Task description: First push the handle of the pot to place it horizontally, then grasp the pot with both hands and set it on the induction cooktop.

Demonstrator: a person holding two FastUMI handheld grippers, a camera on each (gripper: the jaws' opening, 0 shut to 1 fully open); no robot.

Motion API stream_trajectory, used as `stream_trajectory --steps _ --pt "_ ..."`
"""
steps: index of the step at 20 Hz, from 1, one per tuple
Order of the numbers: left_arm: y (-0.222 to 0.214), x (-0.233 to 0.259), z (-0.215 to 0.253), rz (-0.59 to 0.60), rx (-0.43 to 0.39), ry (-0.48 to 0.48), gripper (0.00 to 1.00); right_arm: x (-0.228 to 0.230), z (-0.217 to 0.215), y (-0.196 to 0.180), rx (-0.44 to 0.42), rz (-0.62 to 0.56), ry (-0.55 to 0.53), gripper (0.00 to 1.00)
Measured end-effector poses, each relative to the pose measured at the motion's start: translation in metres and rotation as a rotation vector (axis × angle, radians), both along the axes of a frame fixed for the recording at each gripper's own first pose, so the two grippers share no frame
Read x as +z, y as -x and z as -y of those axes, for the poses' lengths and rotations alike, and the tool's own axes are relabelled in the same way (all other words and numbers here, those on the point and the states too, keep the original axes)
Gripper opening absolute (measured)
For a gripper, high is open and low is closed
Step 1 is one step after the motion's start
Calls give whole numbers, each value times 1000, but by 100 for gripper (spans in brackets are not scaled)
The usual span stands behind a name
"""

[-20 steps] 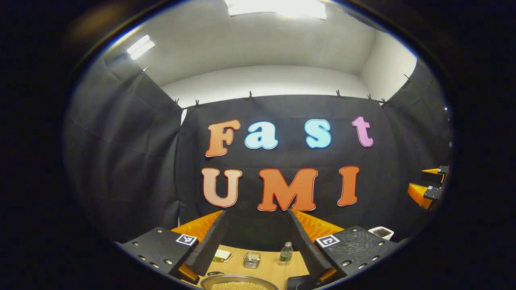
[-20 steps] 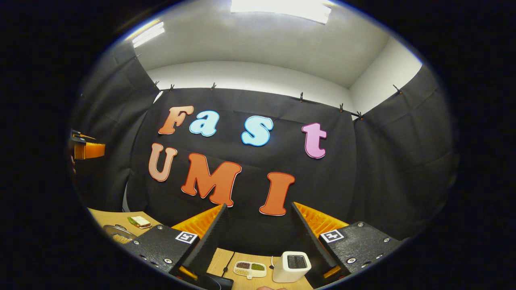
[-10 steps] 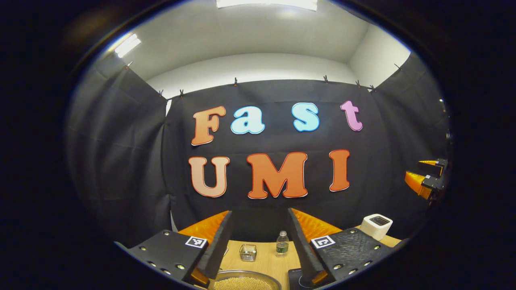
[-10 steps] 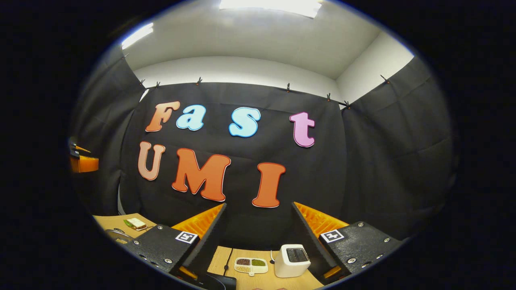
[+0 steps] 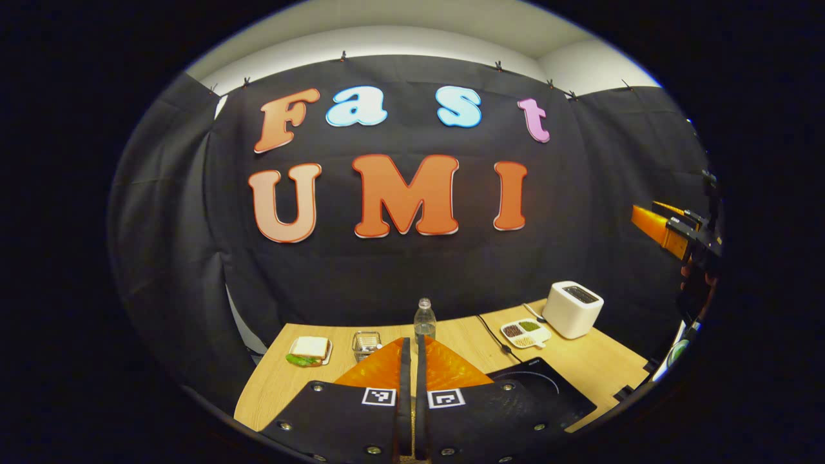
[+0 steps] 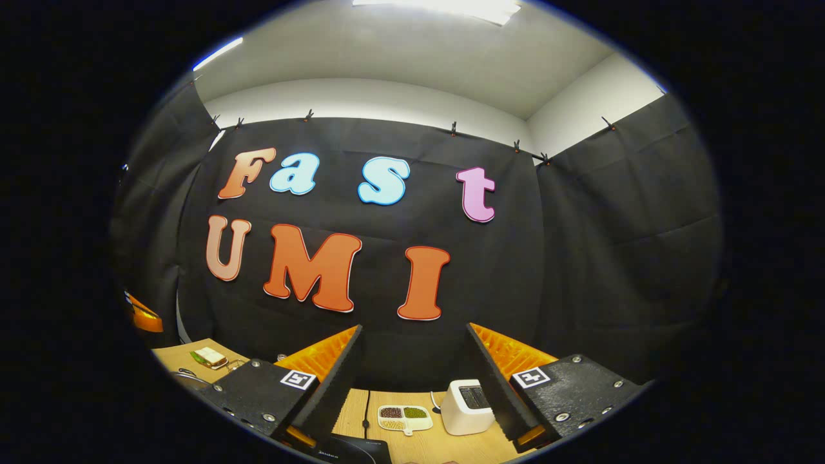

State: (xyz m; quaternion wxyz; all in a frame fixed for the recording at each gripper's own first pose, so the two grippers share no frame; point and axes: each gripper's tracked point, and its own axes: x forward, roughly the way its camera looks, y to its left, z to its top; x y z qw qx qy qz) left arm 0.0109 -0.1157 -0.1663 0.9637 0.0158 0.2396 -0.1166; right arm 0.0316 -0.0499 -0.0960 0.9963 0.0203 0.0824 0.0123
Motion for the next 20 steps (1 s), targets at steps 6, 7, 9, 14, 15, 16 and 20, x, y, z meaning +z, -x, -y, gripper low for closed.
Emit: stream_trajectory --steps 6,7,9,14,15,16,20 --pt "58 -110 3 -347 -147 -88 2 -13 -13 5 -1 -28 31 95" --pt "71 -128 6 -418 -166 -86 2 -16 -14 6 -4 -34 34 95" --pt "100 -151 7 -545 -188 -71 2 -23 -15 9 -9 -55 35 95" --pt "152 -191 13 -743 -242 -69 2 -38 -8 15 -27 -96 43 95" --pt "162 -196 13 -784 -252 -61 2 -40 -6 16 -33 -102 46 95" --pt "171 -201 15 -824 -264 -54 2 -42 -3 15 -40 -106 47 95" --pt "195 -209 19 -936 -307 -23 2 -54 12 23 -74 -134 46 95"
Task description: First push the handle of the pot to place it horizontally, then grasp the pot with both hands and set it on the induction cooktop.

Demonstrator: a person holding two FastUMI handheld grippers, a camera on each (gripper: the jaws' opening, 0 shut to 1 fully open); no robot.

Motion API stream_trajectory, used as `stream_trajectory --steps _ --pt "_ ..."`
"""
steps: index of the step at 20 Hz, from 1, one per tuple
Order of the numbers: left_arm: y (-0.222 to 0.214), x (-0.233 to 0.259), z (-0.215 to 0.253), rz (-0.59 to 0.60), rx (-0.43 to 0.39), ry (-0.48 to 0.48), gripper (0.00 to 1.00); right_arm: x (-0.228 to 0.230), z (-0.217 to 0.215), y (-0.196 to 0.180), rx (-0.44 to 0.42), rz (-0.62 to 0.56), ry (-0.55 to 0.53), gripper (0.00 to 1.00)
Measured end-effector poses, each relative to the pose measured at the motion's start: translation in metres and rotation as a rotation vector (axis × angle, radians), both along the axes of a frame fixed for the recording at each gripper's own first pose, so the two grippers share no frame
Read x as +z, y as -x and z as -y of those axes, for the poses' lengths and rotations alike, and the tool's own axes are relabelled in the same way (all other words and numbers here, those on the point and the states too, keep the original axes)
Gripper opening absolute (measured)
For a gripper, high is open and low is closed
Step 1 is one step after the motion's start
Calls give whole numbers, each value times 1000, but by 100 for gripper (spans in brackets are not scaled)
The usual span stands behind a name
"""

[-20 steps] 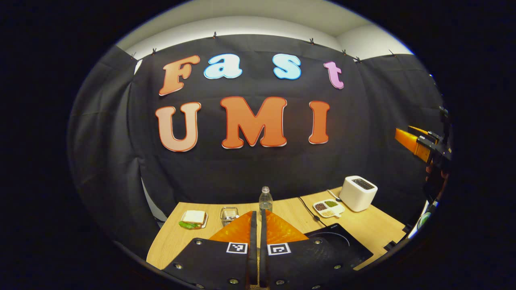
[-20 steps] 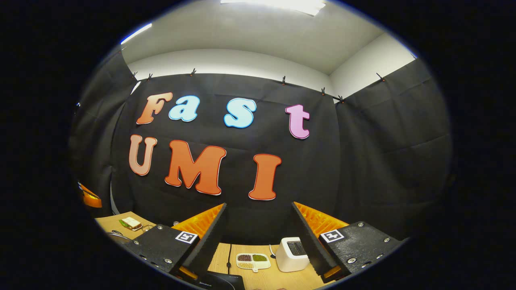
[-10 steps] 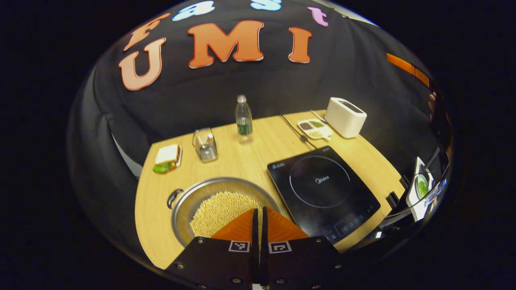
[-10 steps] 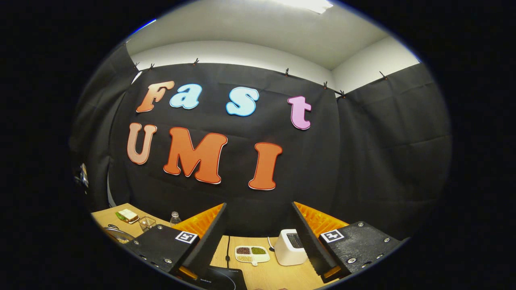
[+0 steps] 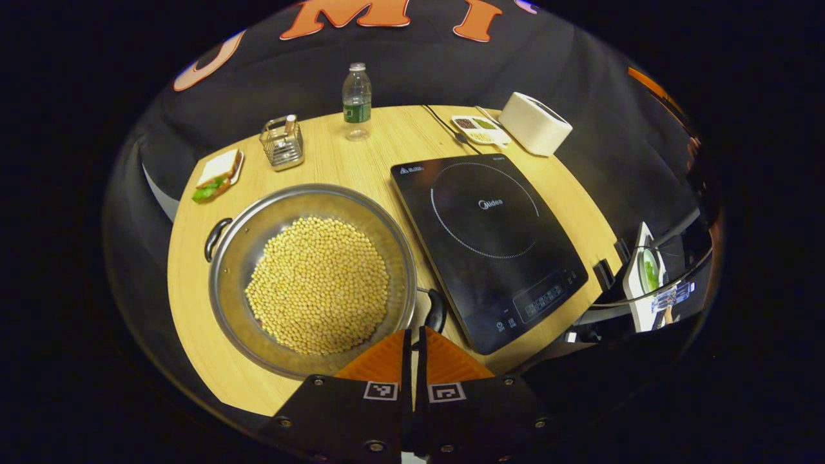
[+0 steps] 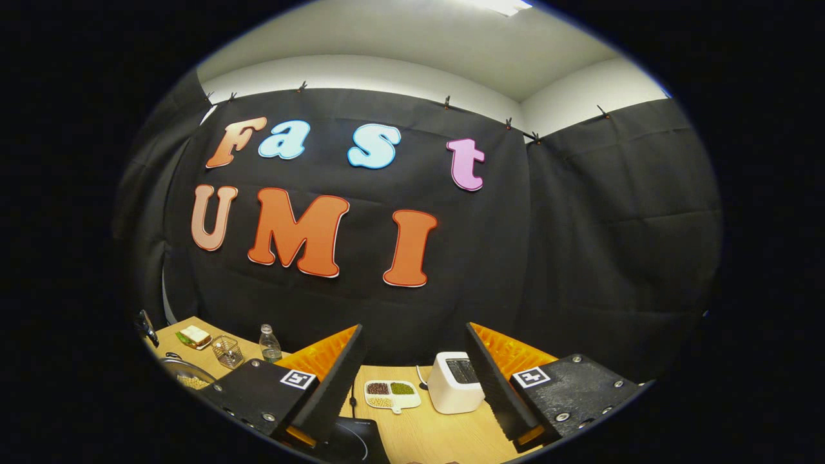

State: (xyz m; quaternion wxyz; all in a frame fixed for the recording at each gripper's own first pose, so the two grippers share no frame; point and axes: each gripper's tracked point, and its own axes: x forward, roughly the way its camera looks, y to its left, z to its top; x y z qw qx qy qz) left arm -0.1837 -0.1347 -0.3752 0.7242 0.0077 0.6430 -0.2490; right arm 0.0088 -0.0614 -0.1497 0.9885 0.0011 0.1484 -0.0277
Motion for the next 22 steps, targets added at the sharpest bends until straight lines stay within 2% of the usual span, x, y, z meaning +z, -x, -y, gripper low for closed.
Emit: stream_trajectory --steps 4,6,9,12,17,19,22 --pt "23 -19 -10 -121 -23 -43 2 -15 3 10 -15 -50 -37 95" --pt "26 -31 -27 -130 -32 -127 2 -18 10 13 -27 -58 -34 95" --pt "43 -41 -26 -189 -64 -160 2 -20 15 15 -39 -68 -14 95" --pt "46 -58 -32 -173 -134 -223 2 -20 19 18 -47 -75 2 95" --pt "42 -68 -13 -150 -153 -215 2 -19 25 25 -57 -84 7 95" --pt "38 -71 -7 -150 -140 -218 2 -12 28 25 -64 -71 14 97" --pt "32 -73 1 -156 -100 -204 2 -10 34 26 -74 -64 35 95"
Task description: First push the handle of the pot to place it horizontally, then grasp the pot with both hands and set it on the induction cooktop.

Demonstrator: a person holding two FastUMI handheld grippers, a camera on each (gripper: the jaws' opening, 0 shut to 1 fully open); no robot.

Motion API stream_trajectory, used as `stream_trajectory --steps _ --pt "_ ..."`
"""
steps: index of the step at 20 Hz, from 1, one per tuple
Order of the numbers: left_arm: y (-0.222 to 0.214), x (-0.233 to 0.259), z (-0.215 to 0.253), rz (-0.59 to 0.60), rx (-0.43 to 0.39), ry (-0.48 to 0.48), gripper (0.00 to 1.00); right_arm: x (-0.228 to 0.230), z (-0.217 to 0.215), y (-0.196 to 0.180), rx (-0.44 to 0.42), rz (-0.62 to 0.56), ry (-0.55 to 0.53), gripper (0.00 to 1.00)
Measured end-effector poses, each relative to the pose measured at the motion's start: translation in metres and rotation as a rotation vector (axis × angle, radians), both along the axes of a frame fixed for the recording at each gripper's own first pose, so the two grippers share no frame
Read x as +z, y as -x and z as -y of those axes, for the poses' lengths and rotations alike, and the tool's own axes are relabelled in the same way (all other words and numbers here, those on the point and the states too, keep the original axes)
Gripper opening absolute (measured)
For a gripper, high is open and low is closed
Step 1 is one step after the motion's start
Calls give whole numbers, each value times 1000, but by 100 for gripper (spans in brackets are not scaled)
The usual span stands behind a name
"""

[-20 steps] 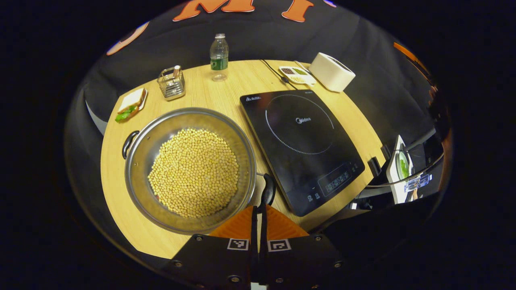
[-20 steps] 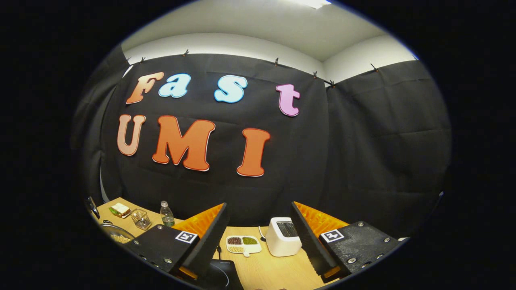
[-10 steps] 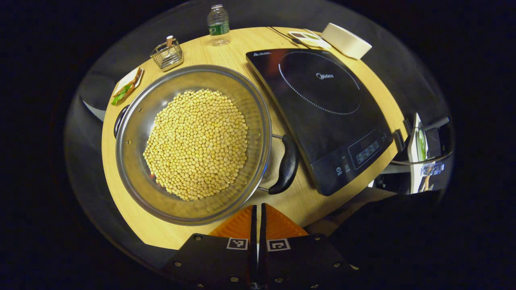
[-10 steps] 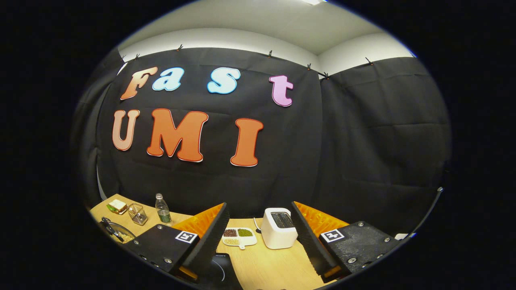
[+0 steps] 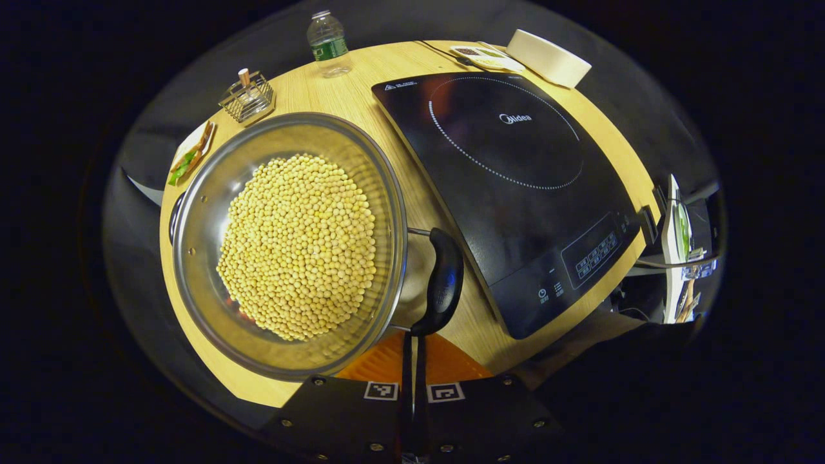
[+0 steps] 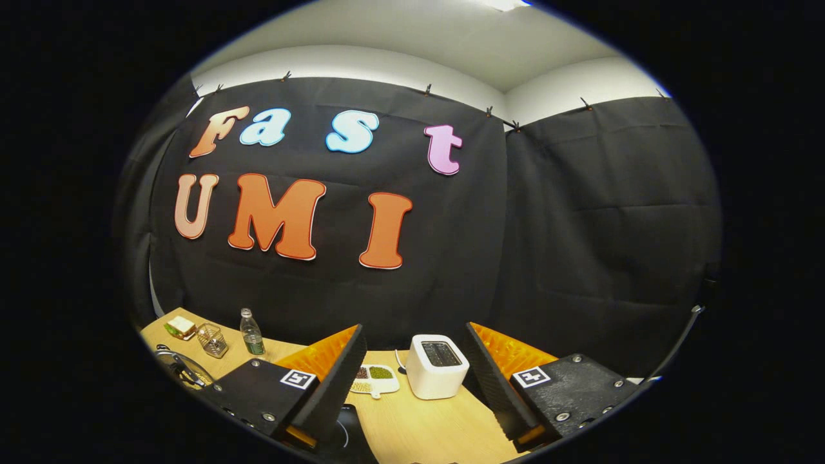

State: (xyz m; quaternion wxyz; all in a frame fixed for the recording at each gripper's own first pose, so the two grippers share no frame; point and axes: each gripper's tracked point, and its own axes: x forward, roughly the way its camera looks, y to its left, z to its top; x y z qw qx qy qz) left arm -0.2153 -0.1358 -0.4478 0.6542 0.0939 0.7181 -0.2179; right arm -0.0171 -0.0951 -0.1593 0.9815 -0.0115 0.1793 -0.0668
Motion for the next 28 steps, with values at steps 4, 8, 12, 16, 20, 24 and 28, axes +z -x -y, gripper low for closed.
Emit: stream_trajectory --steps 4,8,12,16,20,24,28 --pt "-9 -1 5 3 43 8 1 4 3 2 -14 1 -2 95" --pt "-21 -5 13 20 56 21 1 2 1 5 -11 -10 -2 95" --pt "-31 -7 16 45 97 15 2 1 -2 8 -3 -19 8 95" --pt "-38 -8 25 72 125 9 1 0 -6 11 5 -27 10 95" --pt "-44 -3 35 86 151 45 2 -1 -9 12 13 -34 4 95" --pt "-60 8 44 90 192 76 2 -2 -14 13 22 -44 1 95" --pt "-74 15 56 90 251 111 2 -3 -21 13 38 -53 -6 95"
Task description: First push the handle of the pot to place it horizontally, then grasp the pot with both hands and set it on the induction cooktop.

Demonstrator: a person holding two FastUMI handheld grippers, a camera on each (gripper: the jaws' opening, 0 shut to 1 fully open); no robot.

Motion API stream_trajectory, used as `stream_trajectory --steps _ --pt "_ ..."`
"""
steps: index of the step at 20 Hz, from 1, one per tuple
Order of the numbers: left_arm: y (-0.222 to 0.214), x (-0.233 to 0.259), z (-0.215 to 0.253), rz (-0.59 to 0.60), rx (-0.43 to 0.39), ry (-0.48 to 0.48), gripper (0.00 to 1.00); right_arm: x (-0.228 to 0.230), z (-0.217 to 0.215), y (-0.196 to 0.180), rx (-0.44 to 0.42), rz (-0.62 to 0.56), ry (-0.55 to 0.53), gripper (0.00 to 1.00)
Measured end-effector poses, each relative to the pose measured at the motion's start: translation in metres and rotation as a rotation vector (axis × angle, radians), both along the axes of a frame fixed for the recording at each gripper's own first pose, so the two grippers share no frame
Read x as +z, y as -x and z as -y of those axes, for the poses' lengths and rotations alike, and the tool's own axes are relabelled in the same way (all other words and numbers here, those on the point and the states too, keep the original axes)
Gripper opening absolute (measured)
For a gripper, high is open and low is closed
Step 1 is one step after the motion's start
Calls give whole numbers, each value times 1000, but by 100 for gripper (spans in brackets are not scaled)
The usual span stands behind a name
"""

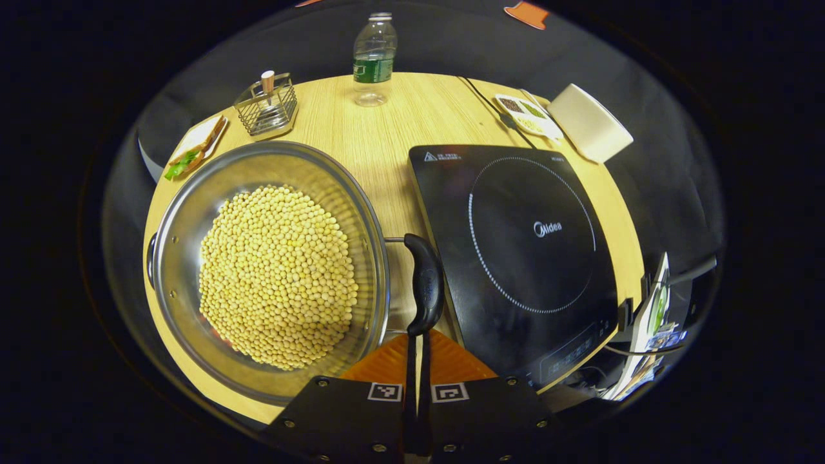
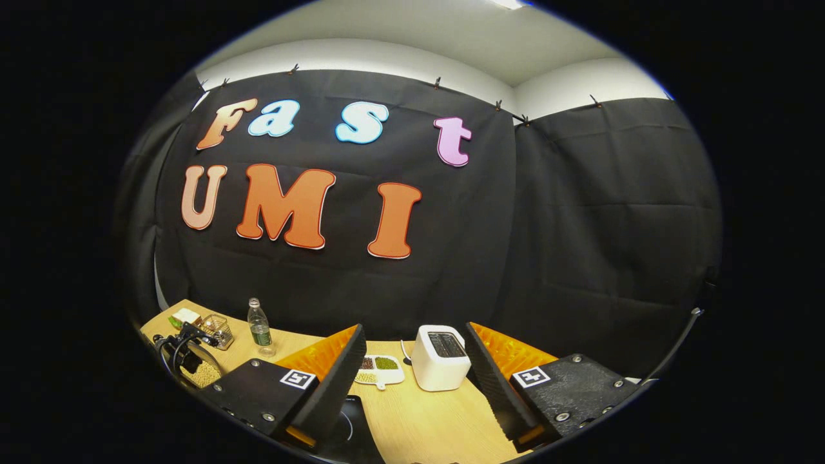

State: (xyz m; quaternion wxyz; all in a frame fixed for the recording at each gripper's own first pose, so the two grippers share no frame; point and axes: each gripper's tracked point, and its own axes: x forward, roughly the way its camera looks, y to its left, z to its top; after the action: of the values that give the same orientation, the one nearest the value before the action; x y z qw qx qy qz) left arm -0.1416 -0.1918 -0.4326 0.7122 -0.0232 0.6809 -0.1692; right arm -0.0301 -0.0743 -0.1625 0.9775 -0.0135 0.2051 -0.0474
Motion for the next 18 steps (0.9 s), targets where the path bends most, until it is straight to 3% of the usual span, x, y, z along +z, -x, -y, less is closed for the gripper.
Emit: stream_trajectory --steps 11,18 --pt "-39 6 21 74 38 9 2 -13 -25 3 54 -56 -40 95" --pt "-36 27 0 148 50 -1 0 -38 -69 3 157 -154 -85 95"
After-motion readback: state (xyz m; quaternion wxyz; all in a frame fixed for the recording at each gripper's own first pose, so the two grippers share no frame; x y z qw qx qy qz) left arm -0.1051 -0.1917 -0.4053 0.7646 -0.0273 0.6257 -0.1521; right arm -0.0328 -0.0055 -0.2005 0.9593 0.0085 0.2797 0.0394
